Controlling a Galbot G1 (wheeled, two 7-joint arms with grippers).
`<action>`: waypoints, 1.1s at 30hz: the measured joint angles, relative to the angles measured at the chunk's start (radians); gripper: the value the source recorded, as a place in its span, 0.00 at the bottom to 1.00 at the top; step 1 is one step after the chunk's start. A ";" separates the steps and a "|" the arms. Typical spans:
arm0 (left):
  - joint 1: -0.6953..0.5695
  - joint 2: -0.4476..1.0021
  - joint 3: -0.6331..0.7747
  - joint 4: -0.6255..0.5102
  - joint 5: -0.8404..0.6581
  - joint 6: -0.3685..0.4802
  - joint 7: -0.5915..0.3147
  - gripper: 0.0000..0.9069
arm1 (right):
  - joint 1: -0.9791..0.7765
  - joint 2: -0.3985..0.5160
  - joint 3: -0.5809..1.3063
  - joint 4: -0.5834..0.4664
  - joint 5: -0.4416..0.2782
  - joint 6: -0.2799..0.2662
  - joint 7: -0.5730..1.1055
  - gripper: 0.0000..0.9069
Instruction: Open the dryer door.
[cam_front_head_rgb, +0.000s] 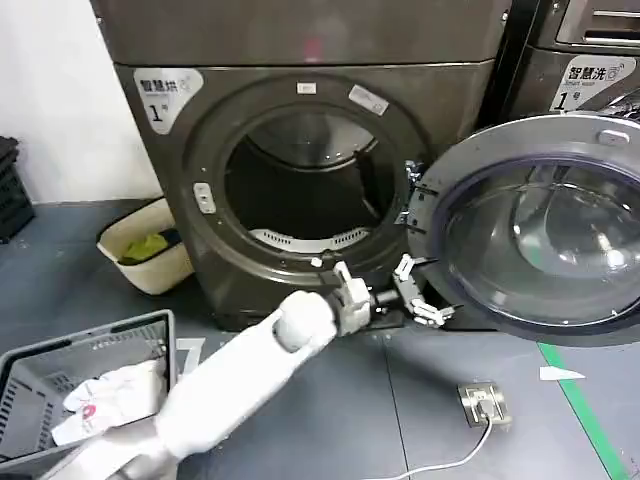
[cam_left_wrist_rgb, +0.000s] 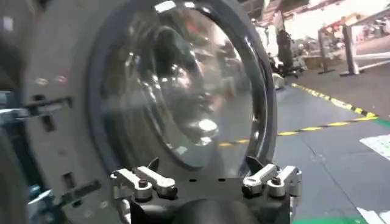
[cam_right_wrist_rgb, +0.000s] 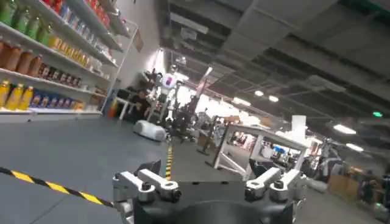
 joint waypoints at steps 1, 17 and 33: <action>0.016 0.024 -0.012 -0.033 -0.004 0.021 -0.016 1.00 | 0.002 0.000 -0.003 0.000 0.000 0.000 0.000 1.00; 0.480 0.435 -0.391 -0.517 -0.034 0.126 -0.069 1.00 | 0.038 -0.021 -0.055 0.020 0.001 -0.013 -0.006 1.00; 0.981 0.550 -0.956 -0.715 -0.369 0.515 -0.420 1.00 | 0.056 -0.073 -0.103 0.003 0.002 -0.021 -0.015 1.00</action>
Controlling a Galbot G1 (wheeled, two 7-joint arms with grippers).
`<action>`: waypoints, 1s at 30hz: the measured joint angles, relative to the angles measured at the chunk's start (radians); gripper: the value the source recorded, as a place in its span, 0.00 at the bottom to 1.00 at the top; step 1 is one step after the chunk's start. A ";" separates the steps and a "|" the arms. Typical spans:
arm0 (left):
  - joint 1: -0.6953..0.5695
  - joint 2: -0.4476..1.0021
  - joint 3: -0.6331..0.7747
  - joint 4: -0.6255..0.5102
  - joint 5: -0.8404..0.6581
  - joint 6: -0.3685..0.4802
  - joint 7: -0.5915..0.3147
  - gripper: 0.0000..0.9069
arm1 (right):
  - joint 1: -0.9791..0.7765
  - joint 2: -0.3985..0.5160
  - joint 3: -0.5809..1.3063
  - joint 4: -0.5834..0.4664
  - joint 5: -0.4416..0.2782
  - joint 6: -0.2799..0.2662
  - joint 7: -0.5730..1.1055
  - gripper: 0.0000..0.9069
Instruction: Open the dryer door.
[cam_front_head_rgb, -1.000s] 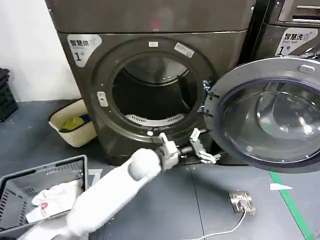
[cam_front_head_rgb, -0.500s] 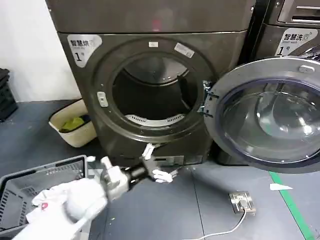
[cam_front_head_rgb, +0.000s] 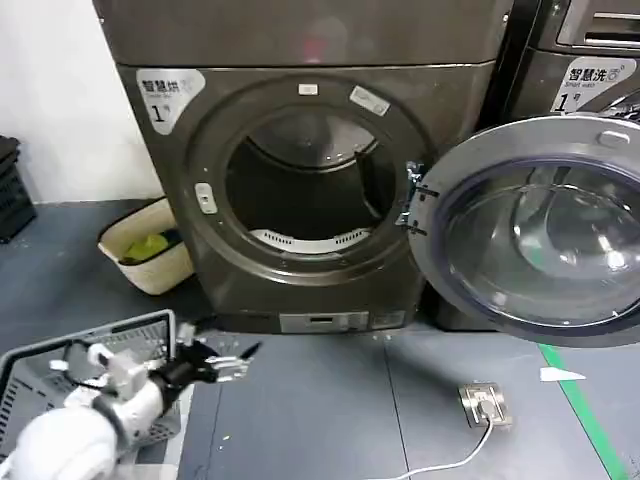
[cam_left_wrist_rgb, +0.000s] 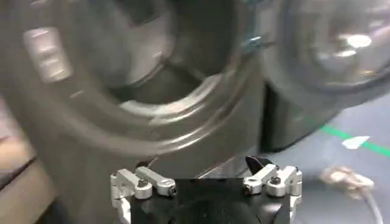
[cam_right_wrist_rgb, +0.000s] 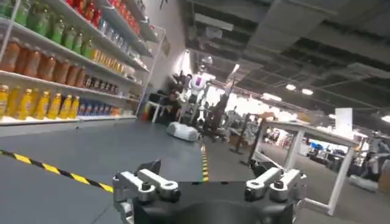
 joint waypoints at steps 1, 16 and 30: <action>0.018 0.001 -0.027 -0.003 -0.019 0.019 -0.022 1.00 | 0.001 -0.001 -0.004 0.002 0.000 -0.001 -0.001 1.00; 0.115 0.003 -0.272 0.045 -0.537 0.079 -0.470 1.00 | -0.001 0.001 -0.024 0.010 0.002 -0.005 -0.014 1.00; 0.057 0.026 -0.267 0.142 -1.216 0.078 -1.021 1.00 | 0.000 0.014 -0.046 0.018 0.008 0.011 -0.018 1.00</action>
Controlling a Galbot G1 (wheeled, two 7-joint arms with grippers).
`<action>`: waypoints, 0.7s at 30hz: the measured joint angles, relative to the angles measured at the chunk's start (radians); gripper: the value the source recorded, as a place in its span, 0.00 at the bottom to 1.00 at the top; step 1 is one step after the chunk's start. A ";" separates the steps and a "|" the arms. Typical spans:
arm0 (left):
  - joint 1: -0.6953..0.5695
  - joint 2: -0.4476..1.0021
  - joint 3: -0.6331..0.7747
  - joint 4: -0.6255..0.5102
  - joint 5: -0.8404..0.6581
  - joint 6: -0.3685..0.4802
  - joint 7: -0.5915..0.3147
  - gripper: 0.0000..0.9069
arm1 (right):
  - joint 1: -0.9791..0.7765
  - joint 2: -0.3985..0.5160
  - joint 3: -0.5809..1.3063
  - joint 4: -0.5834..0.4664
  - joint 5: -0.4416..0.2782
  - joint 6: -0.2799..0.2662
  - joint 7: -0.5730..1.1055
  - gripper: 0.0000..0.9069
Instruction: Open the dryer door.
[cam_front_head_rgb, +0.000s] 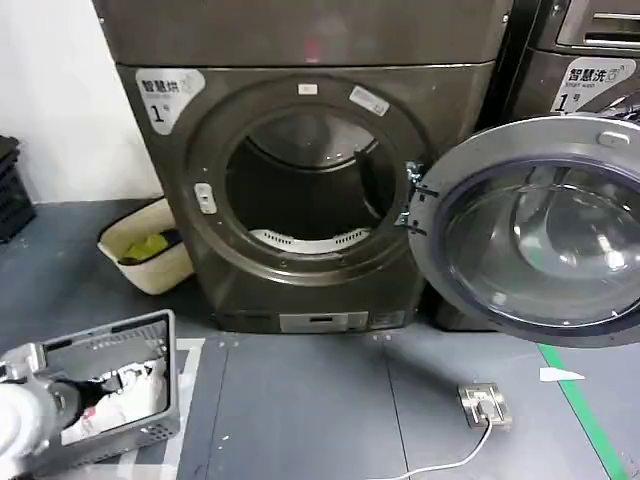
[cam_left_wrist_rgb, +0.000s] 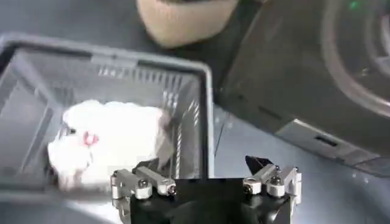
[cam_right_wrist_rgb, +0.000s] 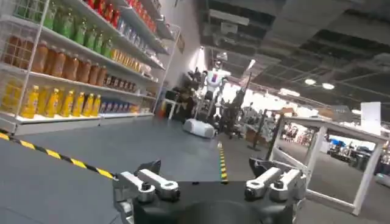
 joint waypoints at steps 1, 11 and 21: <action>0.001 0.000 -0.003 0.005 -0.033 -0.003 -0.020 1.00 | -0.001 0.000 -0.001 -0.001 0.002 0.007 0.001 1.00; 0.007 -0.001 -0.040 0.026 -0.150 -0.054 -0.077 1.00 | -0.005 0.007 -0.005 0.006 0.022 0.036 0.016 1.00; 0.002 0.000 -0.047 0.027 -0.182 -0.046 -0.088 1.00 | -0.009 0.012 0.006 0.016 0.060 0.042 0.014 1.00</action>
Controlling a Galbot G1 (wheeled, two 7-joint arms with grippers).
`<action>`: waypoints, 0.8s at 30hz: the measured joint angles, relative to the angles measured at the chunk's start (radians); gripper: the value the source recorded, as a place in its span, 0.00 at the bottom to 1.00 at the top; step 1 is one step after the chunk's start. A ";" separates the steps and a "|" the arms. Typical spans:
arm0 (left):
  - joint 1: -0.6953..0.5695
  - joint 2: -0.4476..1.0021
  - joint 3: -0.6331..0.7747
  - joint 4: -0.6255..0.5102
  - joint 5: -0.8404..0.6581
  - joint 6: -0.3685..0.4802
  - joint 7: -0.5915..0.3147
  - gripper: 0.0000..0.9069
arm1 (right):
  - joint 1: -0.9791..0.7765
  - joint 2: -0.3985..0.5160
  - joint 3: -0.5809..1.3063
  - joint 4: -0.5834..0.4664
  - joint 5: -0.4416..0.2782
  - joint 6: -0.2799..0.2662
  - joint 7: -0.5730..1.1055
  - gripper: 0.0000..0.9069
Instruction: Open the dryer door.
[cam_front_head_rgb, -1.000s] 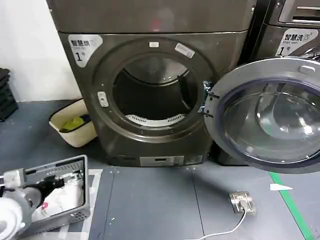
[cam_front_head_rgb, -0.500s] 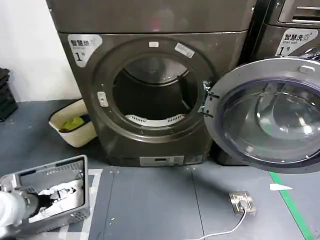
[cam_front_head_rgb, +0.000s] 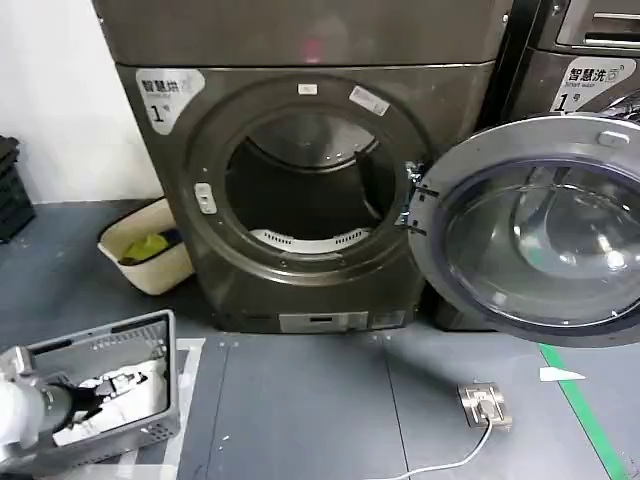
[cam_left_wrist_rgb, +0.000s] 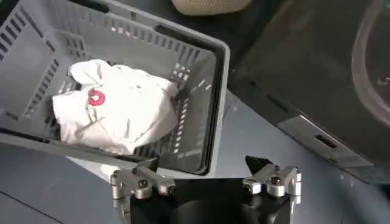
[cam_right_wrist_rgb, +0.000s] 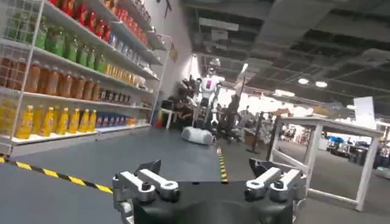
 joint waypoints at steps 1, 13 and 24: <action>0.000 0.001 0.000 0.000 -0.001 0.001 -0.001 1.00 | 0.000 0.000 0.000 0.000 0.001 0.000 0.001 1.00; 0.001 0.006 -0.001 0.012 -0.001 0.010 -0.004 1.00 | -0.001 0.000 -0.001 -0.015 0.001 0.007 0.012 1.00; 0.000 0.006 -0.003 0.018 0.011 0.010 -0.004 1.00 | -0.001 0.000 -0.001 -0.017 0.003 0.029 0.008 1.00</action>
